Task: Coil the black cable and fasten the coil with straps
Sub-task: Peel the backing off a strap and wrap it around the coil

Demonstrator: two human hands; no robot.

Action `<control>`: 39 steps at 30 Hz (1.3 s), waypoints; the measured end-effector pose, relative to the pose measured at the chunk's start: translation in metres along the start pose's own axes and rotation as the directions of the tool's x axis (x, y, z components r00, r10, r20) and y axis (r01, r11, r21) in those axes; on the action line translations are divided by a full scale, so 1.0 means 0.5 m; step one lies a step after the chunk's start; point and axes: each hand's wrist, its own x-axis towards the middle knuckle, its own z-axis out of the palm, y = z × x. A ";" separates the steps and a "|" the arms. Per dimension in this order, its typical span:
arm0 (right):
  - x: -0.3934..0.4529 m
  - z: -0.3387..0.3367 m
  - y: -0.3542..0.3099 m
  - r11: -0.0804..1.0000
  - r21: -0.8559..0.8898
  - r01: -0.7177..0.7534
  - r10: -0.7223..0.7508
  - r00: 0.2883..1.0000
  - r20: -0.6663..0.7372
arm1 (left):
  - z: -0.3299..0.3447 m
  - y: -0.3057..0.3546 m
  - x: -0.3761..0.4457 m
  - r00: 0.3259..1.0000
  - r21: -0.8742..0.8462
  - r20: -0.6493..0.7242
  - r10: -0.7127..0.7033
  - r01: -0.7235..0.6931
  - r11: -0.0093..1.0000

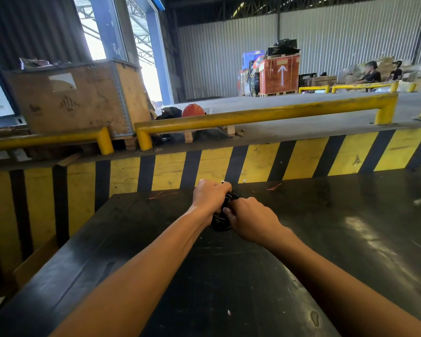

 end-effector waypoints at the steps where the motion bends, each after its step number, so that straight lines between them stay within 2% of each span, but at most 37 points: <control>1: 0.002 0.003 -0.003 0.999 0.041 -0.027 0.026 1.000 0.017 | 0.003 -0.002 -0.001 1.000 -0.001 -0.009 0.016 -0.016 1.000; 8: 0.008 0.018 0.001 0.950 0.294 -0.105 0.111 0.994 -0.007 | -0.001 0.000 -0.006 0.998 0.007 -0.028 0.055 -0.055 0.998; 12: 0.003 0.023 -0.001 0.903 0.425 -0.070 0.129 0.985 -0.112 | -0.002 0.008 -0.009 0.997 -0.031 -0.031 0.065 -0.066 0.997; 15: 0.000 0.015 -0.004 0.851 0.523 -0.055 0.172 0.969 -0.177 | -0.007 0.009 -0.010 1.000 -0.165 -0.004 0.010 -0.010 0.986; 17: -0.001 0.007 -0.005 0.786 0.616 -0.062 0.210 0.963 -0.172 | -0.013 0.005 -0.009 0.999 -0.254 0.016 -0.035 0.038 0.966; 20: -0.003 -0.008 -0.009 0.646 0.755 -0.109 0.234 0.970 -0.060 | -0.018 -0.007 -0.003 1.000 -0.216 0.003 0.004 -0.003 0.976; 22: 0.000 -0.022 -0.008 0.516 0.828 -0.218 0.263 0.961 0.089 | -0.016 -0.016 0.002 0.990 -0.085 -0.028 0.137 -0.139 0.987; 25: 0.005 -0.045 0.000 0.291 0.880 -0.376 0.267 0.915 0.303 | -0.013 -0.025 0.002 0.930 0.075 -0.041 0.365 -0.361 0.930; 26: 0.005 -0.051 0.004 0.249 0.881 -0.401 0.253 0.905 0.341 | -0.012 -0.028 0.000 0.910 0.101 -0.039 0.413 -0.407 0.908; 27: 0.004 -0.056 0.008 0.249 0.877 -0.411 0.245 0.903 0.354 | -0.011 -0.031 0.000 0.892 0.127 -0.032 0.451 -0.444 0.887; 28: 0.002 -0.059 0.011 0.294 0.863 -0.410 0.246 0.905 0.346 | -0.010 -0.034 -0.002 0.876 0.152 -0.018 0.483 -0.475 0.867; 32: -0.010 -0.068 0.022 0.607 0.739 -0.294 0.270 0.950 0.157 | 0.000 -0.048 -0.012 0.817 0.187 0.046 0.574 -0.572 0.799; 34: -0.012 -0.067 0.031 0.686 0.682 -0.255 0.269 0.959 0.089 | 0.006 -0.053 -0.019 0.784 0.183 0.075 0.616 -0.618 0.765; 37: -0.016 -0.065 0.043 0.679 0.668 -0.305 0.296 0.946 0.131 | 0.012 -0.064 -0.026 0.739 0.167 0.124 0.662 -0.673 0.720; 39: -0.019 -0.059 0.050 0.592 0.713 -0.376 0.303 0.924 0.235 | 0.013 -0.073 -0.028 0.724 0.162 0.143 0.675 -0.690 0.706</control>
